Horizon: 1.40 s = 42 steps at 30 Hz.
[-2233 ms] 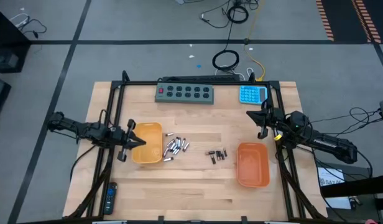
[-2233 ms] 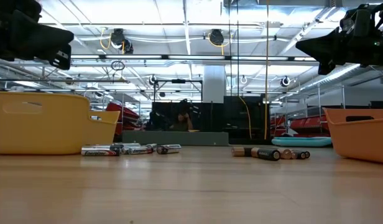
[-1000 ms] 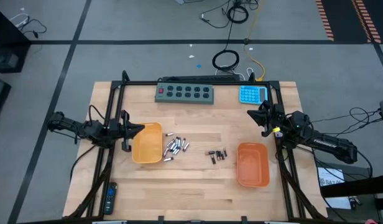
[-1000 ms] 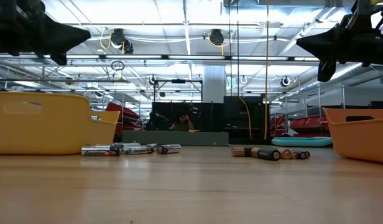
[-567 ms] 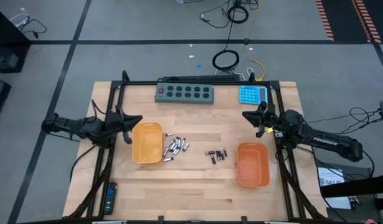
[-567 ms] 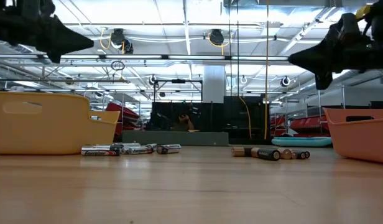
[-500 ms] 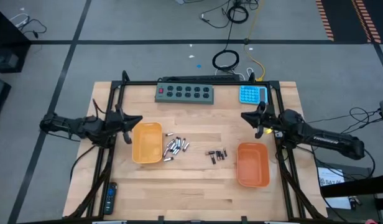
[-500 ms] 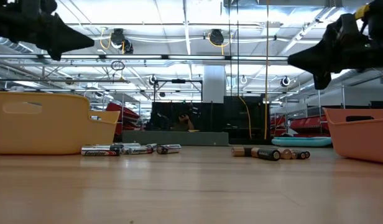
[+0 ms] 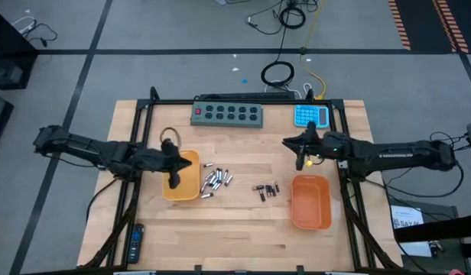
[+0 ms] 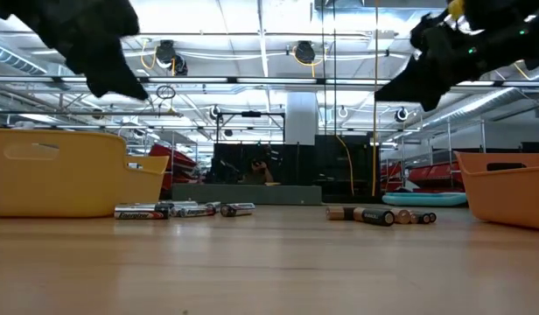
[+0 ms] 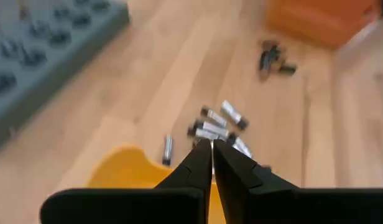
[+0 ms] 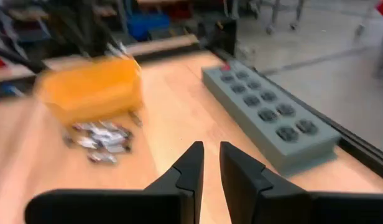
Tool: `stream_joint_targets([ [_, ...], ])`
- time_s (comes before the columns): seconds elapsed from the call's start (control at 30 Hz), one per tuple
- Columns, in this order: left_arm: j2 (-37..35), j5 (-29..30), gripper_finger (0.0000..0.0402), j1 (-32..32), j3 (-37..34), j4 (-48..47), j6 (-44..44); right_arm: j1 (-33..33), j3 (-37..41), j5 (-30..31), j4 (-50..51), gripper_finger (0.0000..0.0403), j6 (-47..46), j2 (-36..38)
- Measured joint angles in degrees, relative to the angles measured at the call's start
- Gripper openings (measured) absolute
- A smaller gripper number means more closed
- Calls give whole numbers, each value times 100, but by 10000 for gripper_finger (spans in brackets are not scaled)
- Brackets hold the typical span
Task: Sort batteries
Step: Adjust the yellow bin, then put the silver battery into the yellow bin
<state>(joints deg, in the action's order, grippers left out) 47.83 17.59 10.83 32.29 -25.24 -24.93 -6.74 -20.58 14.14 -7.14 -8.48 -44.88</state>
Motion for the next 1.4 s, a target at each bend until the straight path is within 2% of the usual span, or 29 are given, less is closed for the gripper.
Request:
stream_joint_targets([
  [0.1,701,-35,29,-13,202,-206,-286,198,-146,100,-126,43,65,-570],
  [0.23,1511,-437,29,-114,277,-627,-613,454,-337,121,-315,43,143,-1042],
  [0.33,1967,-692,29,-191,284,-580,-903,660,-348,382,-694,43,159,-1271],
  [0.53,2594,-1549,29,-295,284,-890,-1782,1166,-349,1265,-1192,43,47,-1808],
  [0.73,2927,-2059,29,-295,286,-1791,-2539,1384,-347,1450,-1656,43,44,-2338],
  [0.87,2989,-2088,29,-294,288,-2107,-2563,1402,-349,1446,-1841,43,79,-2474],
  [1.07,2989,-2088,29,-295,284,-3075,-2555,1399,-347,1453,-1864,43,79,-2479],
  [1.17,2989,-2053,29,-295,290,-3107,-2330,1399,-347,1453,-1885,43,79,-2479],
  [1.4,2991,-1319,29,-293,909,-3288,-1934,1399,-347,1455,-1884,43,-40,-2476],
])
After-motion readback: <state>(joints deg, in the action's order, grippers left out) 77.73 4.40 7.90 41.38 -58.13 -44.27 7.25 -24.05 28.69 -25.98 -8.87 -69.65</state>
